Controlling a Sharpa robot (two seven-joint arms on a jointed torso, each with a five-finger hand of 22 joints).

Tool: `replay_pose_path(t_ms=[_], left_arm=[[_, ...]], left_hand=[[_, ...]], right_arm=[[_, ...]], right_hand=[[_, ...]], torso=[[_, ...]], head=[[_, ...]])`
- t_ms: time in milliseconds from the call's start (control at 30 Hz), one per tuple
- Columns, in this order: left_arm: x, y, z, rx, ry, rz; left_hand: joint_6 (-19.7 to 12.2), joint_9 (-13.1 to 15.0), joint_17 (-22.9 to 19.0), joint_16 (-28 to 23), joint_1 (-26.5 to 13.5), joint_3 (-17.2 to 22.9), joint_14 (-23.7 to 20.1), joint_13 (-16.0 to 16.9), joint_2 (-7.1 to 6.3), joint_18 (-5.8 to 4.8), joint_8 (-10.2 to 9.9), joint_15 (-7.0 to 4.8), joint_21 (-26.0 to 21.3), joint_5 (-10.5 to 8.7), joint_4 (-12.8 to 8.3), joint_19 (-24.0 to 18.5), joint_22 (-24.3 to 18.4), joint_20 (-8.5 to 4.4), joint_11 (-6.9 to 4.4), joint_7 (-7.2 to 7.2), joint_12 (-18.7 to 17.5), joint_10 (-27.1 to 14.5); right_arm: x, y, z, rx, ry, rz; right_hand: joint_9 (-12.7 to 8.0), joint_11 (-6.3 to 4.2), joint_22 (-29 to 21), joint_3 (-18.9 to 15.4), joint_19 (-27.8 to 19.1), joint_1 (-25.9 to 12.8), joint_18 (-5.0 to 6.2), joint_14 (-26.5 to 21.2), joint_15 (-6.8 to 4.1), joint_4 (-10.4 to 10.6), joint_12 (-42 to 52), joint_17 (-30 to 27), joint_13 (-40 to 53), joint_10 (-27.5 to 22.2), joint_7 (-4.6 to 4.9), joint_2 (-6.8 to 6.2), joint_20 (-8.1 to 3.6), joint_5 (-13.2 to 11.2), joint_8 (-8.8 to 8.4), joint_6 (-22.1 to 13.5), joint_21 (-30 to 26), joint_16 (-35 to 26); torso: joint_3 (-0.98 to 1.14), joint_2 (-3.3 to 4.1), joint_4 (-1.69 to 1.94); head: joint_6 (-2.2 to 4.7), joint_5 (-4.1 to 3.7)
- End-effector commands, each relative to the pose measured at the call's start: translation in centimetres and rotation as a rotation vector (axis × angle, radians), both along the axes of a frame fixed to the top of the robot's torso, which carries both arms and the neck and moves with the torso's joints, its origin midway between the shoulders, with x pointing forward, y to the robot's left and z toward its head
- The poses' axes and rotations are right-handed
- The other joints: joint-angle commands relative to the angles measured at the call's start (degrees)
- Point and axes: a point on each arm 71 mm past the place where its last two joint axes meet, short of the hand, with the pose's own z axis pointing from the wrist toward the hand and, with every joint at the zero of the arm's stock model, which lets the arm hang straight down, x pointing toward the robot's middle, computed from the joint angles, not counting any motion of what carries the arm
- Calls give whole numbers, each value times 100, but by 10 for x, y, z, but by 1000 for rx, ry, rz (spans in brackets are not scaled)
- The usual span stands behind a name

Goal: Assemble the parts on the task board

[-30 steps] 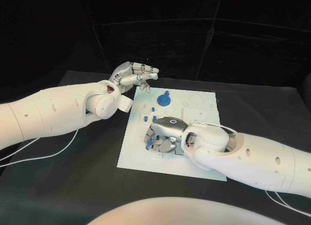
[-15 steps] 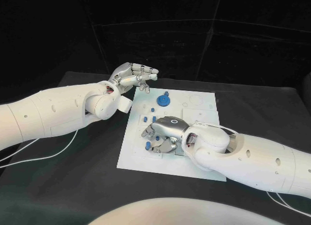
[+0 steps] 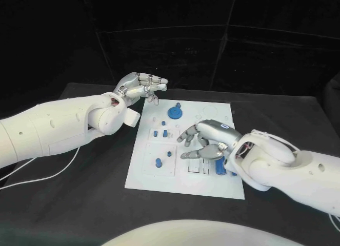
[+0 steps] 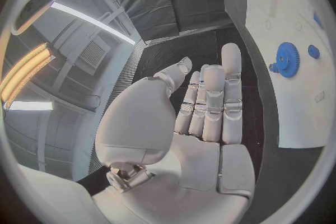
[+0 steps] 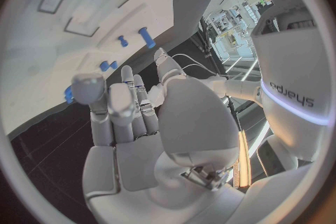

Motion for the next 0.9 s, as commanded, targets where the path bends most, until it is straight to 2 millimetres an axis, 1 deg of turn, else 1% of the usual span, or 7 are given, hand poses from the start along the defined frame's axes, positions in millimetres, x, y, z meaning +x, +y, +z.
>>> replay_pose_path(t_ms=[33,100,200,333,433,600,900], left_arm=[[0,0,1,-7,1,-12],[0,0,1,-6,1,-10],[-1,1,1,-6,1,-9],[-2,1,1,-7,2,-11],[-3,0,1,-10,2,-16],[-4,-1,1,-12,2,-20],[-5,1,1,-13,2,-19]], left_hand=[[-15,-9,-9,-31,32,-34,-34,8,24,73,25,-2,-29,-6,5,-19,-6,6,11,40,25,-48],[-15,-9,-9,-31,32,-34,-34,8,24,73,25,-2,-29,-6,5,-19,-6,6,11,40,25,-48],[-15,-9,-9,-31,32,-34,-34,8,24,73,25,-2,-29,-6,5,-19,-6,6,11,40,25,-48],[-17,-9,-15,-32,28,-41,-38,8,25,73,25,0,-34,-6,8,-19,-9,8,11,39,30,-52],[-18,-9,-18,-32,26,-44,-39,9,26,73,26,0,-36,-6,9,-19,-10,9,12,39,31,-54],[-17,-8,-14,-28,31,-43,-38,9,29,73,26,0,-38,-6,7,-19,-12,9,10,37,34,-55],[-17,-8,-14,-28,31,-43,-38,9,29,73,26,0,-38,-6,7,-19,-12,9,10,37,34,-55]], right_arm=[[7,-28,4,113,150,-138],[9,-51,3,88,203,-214],[10,-76,0,51,284,-305],[7,-101,-4,-14,346,-396],[3,-112,-7,-83,353,-446],[-6,-118,-16,-194,353,-500],[-11,-109,-28,-279,317,-513]], right_hand=[[15,-149,401,-30,166,-38,-123,182,-125,48,423,366,212,616,-116,48,-75,28,72,165,258,269],[26,-264,629,-150,268,-199,-163,226,-229,154,867,528,520,939,-220,33,-181,73,153,278,418,411],[42,-332,698,-391,293,-414,-172,220,-301,320,1942,562,1625,1128,-329,8,-289,172,293,352,479,468],[80,-376,899,-602,349,-478,-213,267,-345,458,3663,947,3796,1337,-351,151,-317,512,504,395,605,742],[141,-390,1029,-850,381,-593,-236,288,-362,641,4330,1214,4713,1359,-379,242,-322,542,706,376,685,928],[236,-400,1076,-1161,387,-784,-237,294,-351,953,4651,1387,5240,1361,-385,327,-331,532,973,264,713,1044],[292,-366,1019,-1384,365,-651,-228,297,-328,961,4631,1496,5297,1263,-355,138,-315,264,1121,35,672,1108]], torso=[[-13,-14,-15],[-20,-25,-31],[-27,-34,-64],[-29,-45,-118],[-26,-51,-158],[-36,-68,-204],[-39,-77,-201]], head=[[45,-157],[68,-282],[87,-375],[87,-473],[96,-544],[108,-564],[105,-566]])
